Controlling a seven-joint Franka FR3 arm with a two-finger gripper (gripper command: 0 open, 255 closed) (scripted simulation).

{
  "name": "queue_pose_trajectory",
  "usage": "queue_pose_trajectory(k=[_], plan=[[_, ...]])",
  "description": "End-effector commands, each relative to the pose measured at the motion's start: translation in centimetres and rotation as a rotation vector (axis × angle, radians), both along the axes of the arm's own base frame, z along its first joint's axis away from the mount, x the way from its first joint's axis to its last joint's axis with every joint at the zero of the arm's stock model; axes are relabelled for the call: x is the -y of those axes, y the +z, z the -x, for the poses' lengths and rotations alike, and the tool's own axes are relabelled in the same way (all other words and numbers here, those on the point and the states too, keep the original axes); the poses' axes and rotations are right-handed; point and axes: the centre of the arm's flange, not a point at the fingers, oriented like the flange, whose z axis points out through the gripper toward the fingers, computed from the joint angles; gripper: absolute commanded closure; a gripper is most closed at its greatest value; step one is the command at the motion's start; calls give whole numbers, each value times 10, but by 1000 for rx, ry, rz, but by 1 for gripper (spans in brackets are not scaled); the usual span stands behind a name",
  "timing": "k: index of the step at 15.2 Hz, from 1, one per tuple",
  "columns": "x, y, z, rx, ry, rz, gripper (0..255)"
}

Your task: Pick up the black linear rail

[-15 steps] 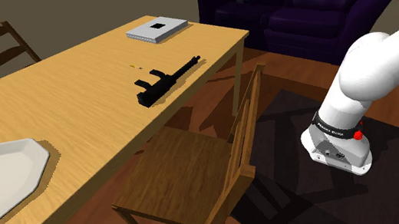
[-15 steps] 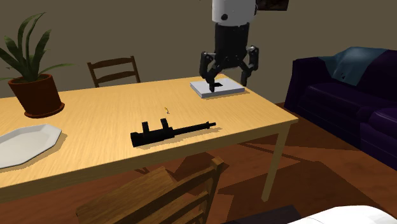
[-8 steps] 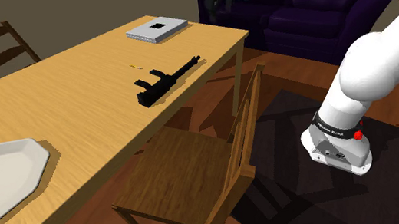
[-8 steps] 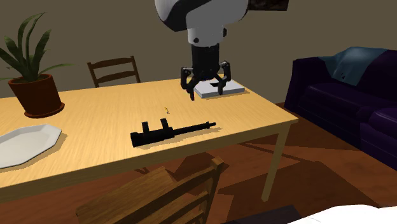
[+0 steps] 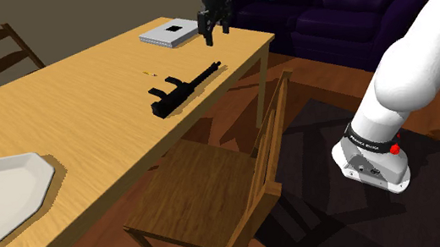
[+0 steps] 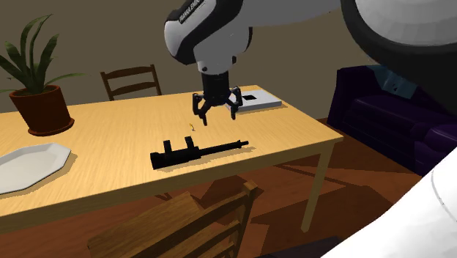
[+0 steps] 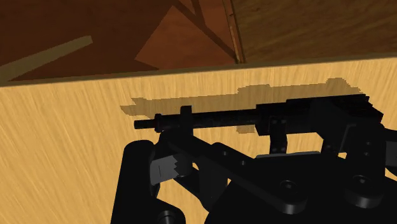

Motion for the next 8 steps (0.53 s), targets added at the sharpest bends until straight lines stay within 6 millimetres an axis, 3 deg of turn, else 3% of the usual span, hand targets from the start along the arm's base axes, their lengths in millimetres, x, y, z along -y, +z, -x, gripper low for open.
queue_pose_trajectory(k=[1, 8], plan=[[-13, -13, -21, -11, 5, -1, 0], [-51, -69, -88, -47, 21, 0, 0]])
